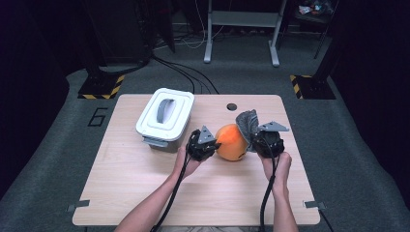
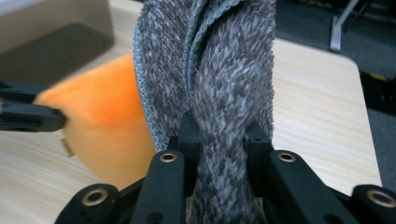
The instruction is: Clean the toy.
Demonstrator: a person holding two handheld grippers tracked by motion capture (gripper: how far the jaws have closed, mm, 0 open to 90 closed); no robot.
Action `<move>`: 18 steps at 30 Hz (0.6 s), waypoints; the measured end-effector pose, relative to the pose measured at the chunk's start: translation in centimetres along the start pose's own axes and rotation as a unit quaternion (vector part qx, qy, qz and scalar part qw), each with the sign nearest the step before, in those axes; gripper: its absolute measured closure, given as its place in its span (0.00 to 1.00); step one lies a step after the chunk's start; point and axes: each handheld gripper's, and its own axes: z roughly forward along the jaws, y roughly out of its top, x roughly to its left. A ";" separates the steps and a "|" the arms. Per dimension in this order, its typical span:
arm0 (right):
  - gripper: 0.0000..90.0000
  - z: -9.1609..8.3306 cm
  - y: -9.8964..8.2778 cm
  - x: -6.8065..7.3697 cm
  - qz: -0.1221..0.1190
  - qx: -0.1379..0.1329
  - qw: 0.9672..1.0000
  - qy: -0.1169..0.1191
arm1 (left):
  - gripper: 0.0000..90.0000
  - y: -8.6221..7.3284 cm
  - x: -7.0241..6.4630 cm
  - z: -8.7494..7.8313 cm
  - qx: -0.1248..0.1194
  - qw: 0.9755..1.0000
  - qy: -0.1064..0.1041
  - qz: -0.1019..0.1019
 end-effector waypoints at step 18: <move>0.83 1.8 0.0 4.5 -0.031 0.015 0.998 0.048 | 0.90 2.0 -1.0 1.1 0.020 1.000 -0.017 0.003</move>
